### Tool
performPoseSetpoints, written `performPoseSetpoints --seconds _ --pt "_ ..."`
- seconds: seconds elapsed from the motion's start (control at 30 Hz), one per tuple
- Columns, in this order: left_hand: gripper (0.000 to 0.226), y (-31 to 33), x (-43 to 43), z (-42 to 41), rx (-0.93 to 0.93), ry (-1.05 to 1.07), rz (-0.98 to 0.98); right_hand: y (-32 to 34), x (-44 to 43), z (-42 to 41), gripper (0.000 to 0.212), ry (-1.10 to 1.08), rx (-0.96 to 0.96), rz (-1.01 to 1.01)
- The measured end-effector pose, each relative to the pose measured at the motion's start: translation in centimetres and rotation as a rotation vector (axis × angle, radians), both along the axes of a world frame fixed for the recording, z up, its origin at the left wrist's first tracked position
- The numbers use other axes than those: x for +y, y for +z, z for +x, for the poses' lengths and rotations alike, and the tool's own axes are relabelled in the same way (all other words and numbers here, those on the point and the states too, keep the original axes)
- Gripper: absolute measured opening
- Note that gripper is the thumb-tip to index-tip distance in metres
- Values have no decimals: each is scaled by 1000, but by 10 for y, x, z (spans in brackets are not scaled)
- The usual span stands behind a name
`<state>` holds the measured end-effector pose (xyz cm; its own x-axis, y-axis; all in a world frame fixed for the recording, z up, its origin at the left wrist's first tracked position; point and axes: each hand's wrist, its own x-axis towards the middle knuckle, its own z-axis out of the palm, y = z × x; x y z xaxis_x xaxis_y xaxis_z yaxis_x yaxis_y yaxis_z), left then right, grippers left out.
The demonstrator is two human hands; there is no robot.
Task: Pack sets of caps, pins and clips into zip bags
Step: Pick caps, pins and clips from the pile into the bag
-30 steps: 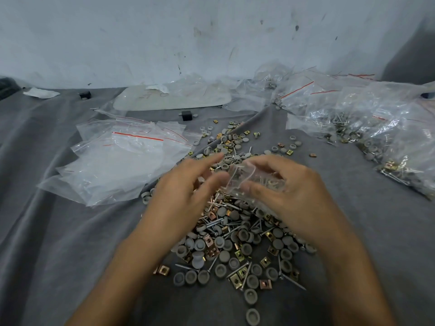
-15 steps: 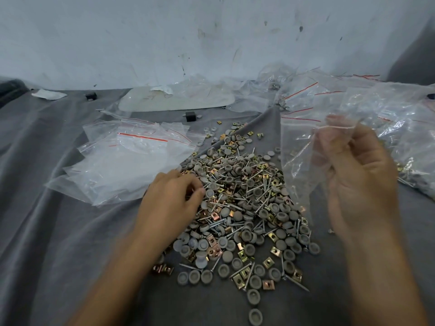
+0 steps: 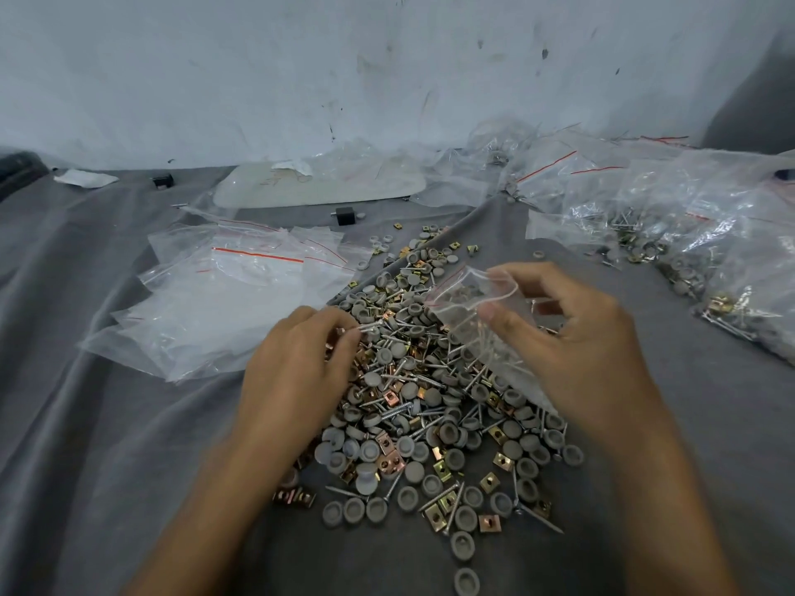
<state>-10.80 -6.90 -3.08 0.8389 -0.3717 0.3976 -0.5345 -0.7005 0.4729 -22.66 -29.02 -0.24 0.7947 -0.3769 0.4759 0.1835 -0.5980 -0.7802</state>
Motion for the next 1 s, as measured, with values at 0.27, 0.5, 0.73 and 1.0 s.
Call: performPoseSetpoints --seconds 0.27,0.5,0.73,1.0 --pt "9 9 2 -6 15 -66 -280 -4 7 6 36 8 119 -123" --pt "6 13 -7 -19 -58 -215 -205 -3 16 6 37 79 142 -134" --pt "12 13 -11 -23 -63 -279 -72 -3 17 6 35 84 157 -142" --pt "19 15 -9 -24 -83 -221 -239 -1 17 4 36 100 167 -122"
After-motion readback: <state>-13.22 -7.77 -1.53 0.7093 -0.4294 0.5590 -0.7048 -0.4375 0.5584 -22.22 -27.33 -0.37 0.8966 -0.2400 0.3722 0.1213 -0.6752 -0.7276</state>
